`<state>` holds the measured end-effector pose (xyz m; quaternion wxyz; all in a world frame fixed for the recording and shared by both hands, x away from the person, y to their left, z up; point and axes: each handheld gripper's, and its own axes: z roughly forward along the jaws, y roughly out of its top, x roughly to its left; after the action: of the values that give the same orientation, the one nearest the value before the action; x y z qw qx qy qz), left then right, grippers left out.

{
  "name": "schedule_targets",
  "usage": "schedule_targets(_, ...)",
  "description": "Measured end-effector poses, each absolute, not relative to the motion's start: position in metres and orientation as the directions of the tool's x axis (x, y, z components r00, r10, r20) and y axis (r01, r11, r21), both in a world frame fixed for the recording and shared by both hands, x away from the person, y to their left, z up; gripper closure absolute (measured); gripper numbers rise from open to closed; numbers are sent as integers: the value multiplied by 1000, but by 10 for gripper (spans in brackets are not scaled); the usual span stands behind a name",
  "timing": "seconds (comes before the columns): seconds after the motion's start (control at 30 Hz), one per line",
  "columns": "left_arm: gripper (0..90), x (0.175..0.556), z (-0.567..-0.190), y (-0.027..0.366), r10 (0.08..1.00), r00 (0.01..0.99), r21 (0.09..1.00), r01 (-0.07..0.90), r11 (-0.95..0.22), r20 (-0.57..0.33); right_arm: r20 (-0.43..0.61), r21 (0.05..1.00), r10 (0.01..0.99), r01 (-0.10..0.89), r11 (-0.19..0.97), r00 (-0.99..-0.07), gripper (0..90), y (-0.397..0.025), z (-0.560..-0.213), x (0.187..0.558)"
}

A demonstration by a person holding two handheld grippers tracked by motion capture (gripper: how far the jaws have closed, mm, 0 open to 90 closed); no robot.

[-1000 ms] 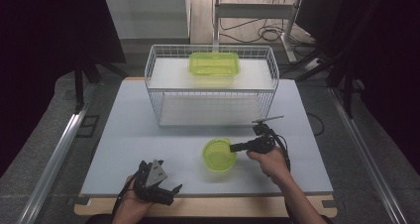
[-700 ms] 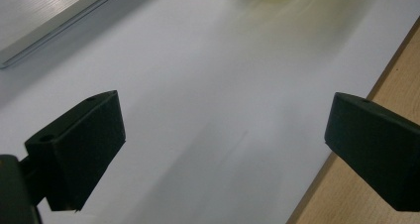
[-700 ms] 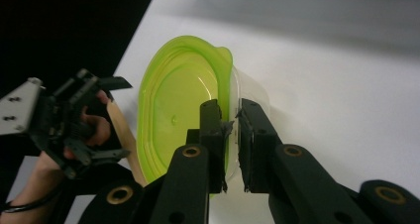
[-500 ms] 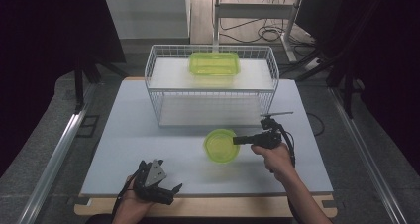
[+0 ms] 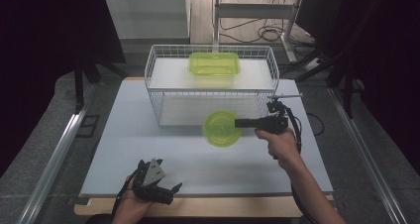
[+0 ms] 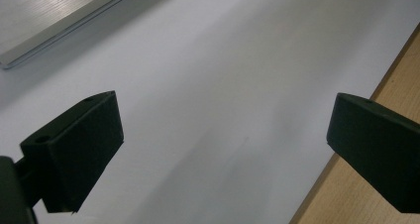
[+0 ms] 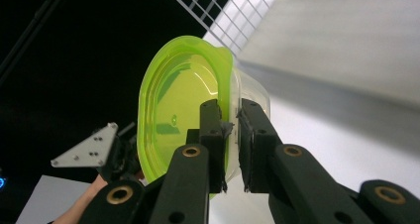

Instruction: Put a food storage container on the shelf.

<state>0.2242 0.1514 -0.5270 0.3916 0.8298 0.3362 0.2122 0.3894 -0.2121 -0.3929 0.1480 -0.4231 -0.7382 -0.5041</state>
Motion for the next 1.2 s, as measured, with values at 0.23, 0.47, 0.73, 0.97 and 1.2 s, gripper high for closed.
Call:
schedule_targets(0.23,13,224,-527,151,722,685,790,390,-473,94,620,658,471,743,124,-628,819,-208,-362,394)
schedule_targets(0.47,13,224,-527,151,722,685,793,388,-470,93,603,685,468,720,110,-646,819,-204,-338,401)
schedule_targets(0.73,13,224,-527,151,724,685,797,388,-462,86,602,702,469,708,73,-646,819,-202,-315,411)
schedule_targets(0.97,13,224,-527,151,722,687,795,390,-465,86,585,726,483,686,47,-652,819,-198,-292,421)
schedule_targets(1.2,13,224,-527,151,723,686,795,391,-464,84,566,749,508,663,13,-649,819,-190,-269,436)
